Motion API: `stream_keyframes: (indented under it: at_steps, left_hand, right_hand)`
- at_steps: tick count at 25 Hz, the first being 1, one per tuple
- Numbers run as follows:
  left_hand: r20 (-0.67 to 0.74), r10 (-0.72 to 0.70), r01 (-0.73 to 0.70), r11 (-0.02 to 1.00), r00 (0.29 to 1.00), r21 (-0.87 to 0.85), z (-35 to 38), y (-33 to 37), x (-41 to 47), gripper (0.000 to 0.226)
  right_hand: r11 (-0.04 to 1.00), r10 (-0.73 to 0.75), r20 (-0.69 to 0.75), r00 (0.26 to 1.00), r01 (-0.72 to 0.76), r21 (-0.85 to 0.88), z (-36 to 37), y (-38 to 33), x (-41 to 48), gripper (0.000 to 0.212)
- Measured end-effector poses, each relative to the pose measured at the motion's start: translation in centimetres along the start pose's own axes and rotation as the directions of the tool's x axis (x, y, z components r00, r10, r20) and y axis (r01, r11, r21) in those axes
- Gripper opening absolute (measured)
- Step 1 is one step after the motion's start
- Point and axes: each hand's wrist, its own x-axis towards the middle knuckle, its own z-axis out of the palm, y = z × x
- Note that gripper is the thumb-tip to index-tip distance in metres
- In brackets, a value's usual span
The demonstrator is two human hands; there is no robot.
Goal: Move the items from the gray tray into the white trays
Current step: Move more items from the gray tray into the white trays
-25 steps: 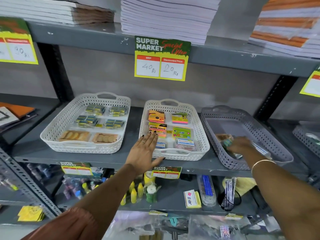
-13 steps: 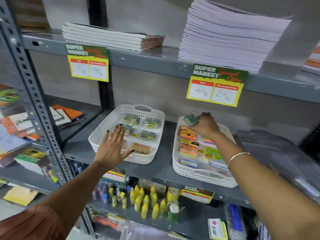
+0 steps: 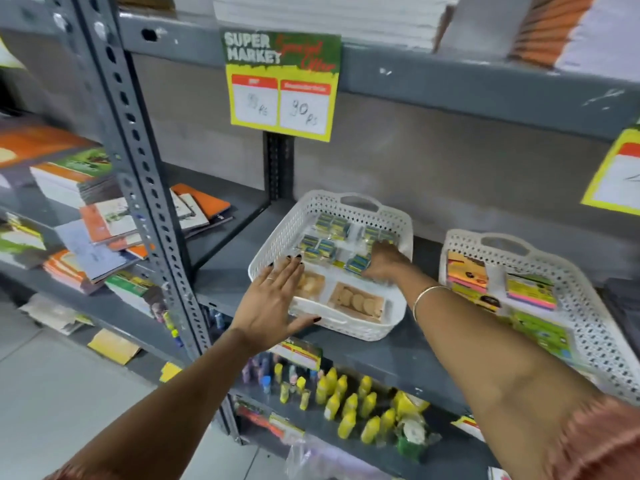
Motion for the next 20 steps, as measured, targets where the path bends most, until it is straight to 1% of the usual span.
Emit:
stream_keyframes:
  at_steps: [3,6,8,10,13,15,16,17,20]
  left_hand:
    - [-0.023,-0.001,0.0,1.0,1.0,-0.005,0.0,0.1,0.2,0.093]
    - [-0.017,-0.006,0.006,1.0,1.0,-0.01,0.0,0.2,0.1,0.091]
    - [-0.011,-0.008,0.008,1.0,1.0,0.004,0.1,0.2,0.2,0.092]
    - [-0.004,-0.008,0.009,1.0,1.0,0.024,0.2,0.2,0.2,0.094]
    - [-0.01,0.01,-0.01,1.0,1.0,0.01,-0.3,0.6,0.3,0.101]
    - [-0.019,0.017,-0.017,0.999,1.0,-0.03,-0.9,0.9,0.1,0.108]
    - [-0.022,0.017,-0.018,0.998,1.0,-0.054,-1.2,1.1,0.1,0.11]
    - [-0.023,0.006,-0.008,0.998,1.0,-0.068,-1.5,0.9,0.0,0.111]
    - [-0.075,0.026,-0.033,0.995,0.997,-0.095,-2.9,3.9,1.4,0.107]
  right_hand:
    - [0.999,0.026,0.037,0.999,-0.025,-0.03,0.3,0.0,0.9,0.07]
    - [0.999,0.043,0.083,0.996,-0.041,-0.024,0.7,-0.1,1.2,0.065]
    - [0.999,0.032,0.087,0.996,-0.031,-0.019,0.4,-0.2,1.0,0.065]
    - [0.999,-0.005,0.01,1.0,0.005,0.033,-0.7,0.2,0.2,0.068]
    - [0.995,-0.04,-0.205,0.978,0.057,0.08,-3.4,2.0,-2.2,0.068]
    - [0.993,0.005,-0.318,0.948,0.032,0.112,-5.2,4.6,-4.5,0.062]
    - [0.989,0.041,-0.349,0.936,0.01,0.144,-6.0,6.4,-6.0,0.058]
    - [0.985,0.073,-0.364,0.929,-0.011,0.17,-6.5,7.9,-7.1,0.055]
    - [0.972,0.194,-0.389,0.9,-0.123,0.202,-7.8,14.3,-11.4,0.05]
